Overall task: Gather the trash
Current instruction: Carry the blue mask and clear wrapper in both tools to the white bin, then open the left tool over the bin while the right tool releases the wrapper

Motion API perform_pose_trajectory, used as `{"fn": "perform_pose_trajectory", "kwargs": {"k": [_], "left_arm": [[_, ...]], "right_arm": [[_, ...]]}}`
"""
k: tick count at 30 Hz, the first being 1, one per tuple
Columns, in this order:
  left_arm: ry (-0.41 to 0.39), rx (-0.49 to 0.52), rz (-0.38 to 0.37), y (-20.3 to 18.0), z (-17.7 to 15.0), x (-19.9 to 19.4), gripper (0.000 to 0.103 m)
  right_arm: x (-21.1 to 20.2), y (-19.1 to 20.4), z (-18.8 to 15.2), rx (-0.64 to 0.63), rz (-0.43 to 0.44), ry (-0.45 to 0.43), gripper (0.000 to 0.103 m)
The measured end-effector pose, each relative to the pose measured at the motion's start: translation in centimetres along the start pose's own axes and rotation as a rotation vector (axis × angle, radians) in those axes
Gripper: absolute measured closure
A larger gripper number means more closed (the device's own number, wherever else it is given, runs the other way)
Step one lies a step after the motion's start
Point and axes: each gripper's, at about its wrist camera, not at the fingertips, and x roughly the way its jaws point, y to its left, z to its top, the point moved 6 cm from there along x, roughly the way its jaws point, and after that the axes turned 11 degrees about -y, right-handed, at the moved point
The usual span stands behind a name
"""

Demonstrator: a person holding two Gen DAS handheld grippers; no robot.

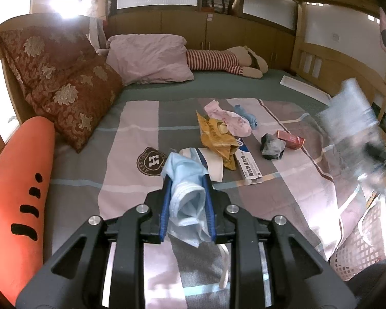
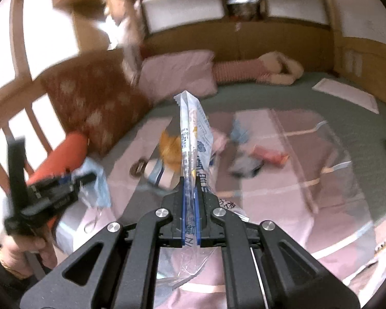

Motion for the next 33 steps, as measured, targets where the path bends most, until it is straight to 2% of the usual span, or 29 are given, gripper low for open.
{"fn": "perform_pose_trajectory", "kwargs": {"k": [3,6,9,12,15,16,17,18,21,22,24,25,29,30,31,32,33], "left_arm": [[-0.001,0.003,-0.008,-0.1,0.0,-0.2,0.079],[-0.006,0.006,-0.030,-0.6,0.2,-0.5,0.079],[-0.012,0.025,-0.068,-2.0,0.3,-0.8,0.079],[0.001,0.028,-0.134,-4.8,0.6,-0.7,0.079],[0.009,0.086,-0.249,-10.9,1.1,-1.3,0.079],[0.019,0.096,-0.298,-13.2,1.2,-1.5,0.079],[0.029,0.100,-0.337,-15.2,1.2,-1.8,0.079],[0.047,0.105,-0.398,-18.5,1.2,-2.3,0.079],[0.081,0.139,-0.531,-25.9,1.0,-4.2,0.079],[0.089,0.181,-0.595,-29.8,0.8,-5.4,0.079],[0.100,0.226,-0.664,-34.1,0.3,-6.8,0.079],[0.114,0.260,-0.712,-37.4,-0.1,-7.8,0.079],[0.157,0.326,-0.832,-44.9,-1.5,-10.1,0.075],[0.174,0.340,-0.864,-46.4,-1.9,-10.6,0.073],[0.189,0.352,-0.878,-47.4,-2.2,-10.7,0.058],[0.191,0.361,-0.868,-48.0,-2.4,-10.6,0.022],[0.184,0.366,-0.842,-48.2,-2.3,-10.4,0.007]], "right_arm": [[-5.3,-4.8,1.1,0.038,-0.092,-0.078,0.097],[-11.0,-11.0,0.6,0.079,-0.231,-0.112,0.097],[-15.8,-16.8,-2.1,0.102,-0.389,-0.084,0.097],[-19.0,-21.1,-6.4,0.158,-0.495,-0.015,0.097],[-20.4,-24.0,-10.6,0.220,-0.562,0.043,0.096],[-20.5,-24.7,-11.9,0.250,-0.570,0.069,0.094],[-20.1,-25.6,-13.3,0.290,-0.568,0.113,0.080],[-20.1,-26.1,-14.1,0.325,-0.563,0.130,0.061],[-22.3,-26.8,-12.9,0.399,-0.564,0.020,0.042],[-23.5,-26.9,-11.8,0.406,-0.580,-0.038,0.038],[-26.8,-27.1,-9.2,0.432,-0.628,-0.180,0.028],[-28.3,-27.0,-8.0,0.448,-0.632,-0.246,0.027],[-33.0,-26.4,-4.4,0.460,-0.641,-0.425,0.021],[-33.6,-25.9,-3.8,0.450,-0.634,-0.451,0.021],[-34.1,-25.4,-3.1,0.435,-0.625,-0.468,0.021],[-34.0,-24.7,-2.4,0.419,-0.612,-0.473,0.020],[-33.8,-24.3,-2.0,0.407,-0.599,-0.471,0.020]]}}
